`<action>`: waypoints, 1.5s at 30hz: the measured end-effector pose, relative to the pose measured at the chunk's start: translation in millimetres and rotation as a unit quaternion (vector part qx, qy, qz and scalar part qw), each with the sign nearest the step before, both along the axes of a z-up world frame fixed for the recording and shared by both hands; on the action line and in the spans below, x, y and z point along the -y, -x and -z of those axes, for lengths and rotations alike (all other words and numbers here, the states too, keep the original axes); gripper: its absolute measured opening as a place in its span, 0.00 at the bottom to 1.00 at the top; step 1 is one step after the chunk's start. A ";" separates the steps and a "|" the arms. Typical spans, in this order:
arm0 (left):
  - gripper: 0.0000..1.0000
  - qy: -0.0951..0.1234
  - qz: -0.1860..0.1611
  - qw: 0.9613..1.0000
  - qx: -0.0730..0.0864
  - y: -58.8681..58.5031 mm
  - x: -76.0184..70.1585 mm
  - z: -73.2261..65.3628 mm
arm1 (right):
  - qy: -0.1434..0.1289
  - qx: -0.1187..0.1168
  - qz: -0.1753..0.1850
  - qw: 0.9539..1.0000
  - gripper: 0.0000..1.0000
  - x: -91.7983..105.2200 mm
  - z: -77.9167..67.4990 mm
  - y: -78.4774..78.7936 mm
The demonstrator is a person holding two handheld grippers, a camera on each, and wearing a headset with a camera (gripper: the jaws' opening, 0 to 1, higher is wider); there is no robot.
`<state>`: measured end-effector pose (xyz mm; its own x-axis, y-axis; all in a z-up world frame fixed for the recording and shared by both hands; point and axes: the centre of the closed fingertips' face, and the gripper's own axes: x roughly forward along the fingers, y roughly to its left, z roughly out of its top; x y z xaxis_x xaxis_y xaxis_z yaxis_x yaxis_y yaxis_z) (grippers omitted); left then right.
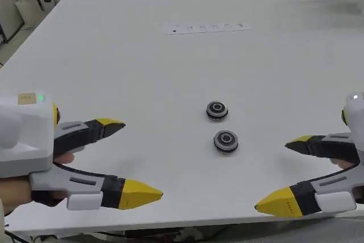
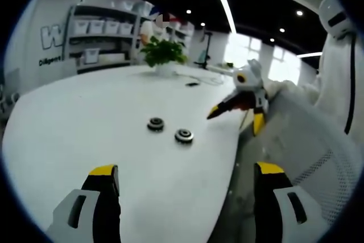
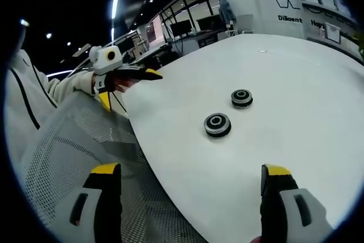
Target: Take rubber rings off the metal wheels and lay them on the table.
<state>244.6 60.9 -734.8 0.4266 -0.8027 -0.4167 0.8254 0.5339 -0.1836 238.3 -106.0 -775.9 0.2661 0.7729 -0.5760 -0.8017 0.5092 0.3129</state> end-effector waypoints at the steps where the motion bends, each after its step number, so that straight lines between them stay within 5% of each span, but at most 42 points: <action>1: 1.00 0.002 -0.002 1.000 0.003 -1.2 -0.4 -2.0 | -0.001 0.000 0.001 1.000 0.99 0.1 -0.3 -0.4; 10: 1.00 0.027 -0.016 0.999 0.014 -11.0 -4.8 -18.4 | -0.014 -0.007 0.002 1.000 0.96 1.3 -4.7 -2.8; 19: 1.00 0.044 -0.035 0.997 0.045 -32.5 -20.1 -53.4 | -0.030 0.003 0.011 0.999 0.95 5.9 -14.8 -17.3; 24: 1.00 0.033 -0.034 0.997 0.069 -43.1 -24.1 -68.9 | -0.031 0.014 0.007 0.999 0.95 7.5 -22.5 -27.0; 28: 1.00 0.042 -0.023 0.995 0.086 -49.0 -16.0 -87.9 | -0.030 0.024 0.000 0.999 0.95 7.2 -29.3 -35.8; 36: 1.00 0.024 0.021 0.990 0.136 -62.0 19.5 -117.8 | -0.037 0.054 -0.013 0.998 0.94 2.2 -44.3 -53.2; 45: 1.00 0.030 0.060 0.986 0.152 -74.1 56.1 -130.0 | -0.059 0.089 -0.030 0.994 0.88 -9.9 -59.0 -66.0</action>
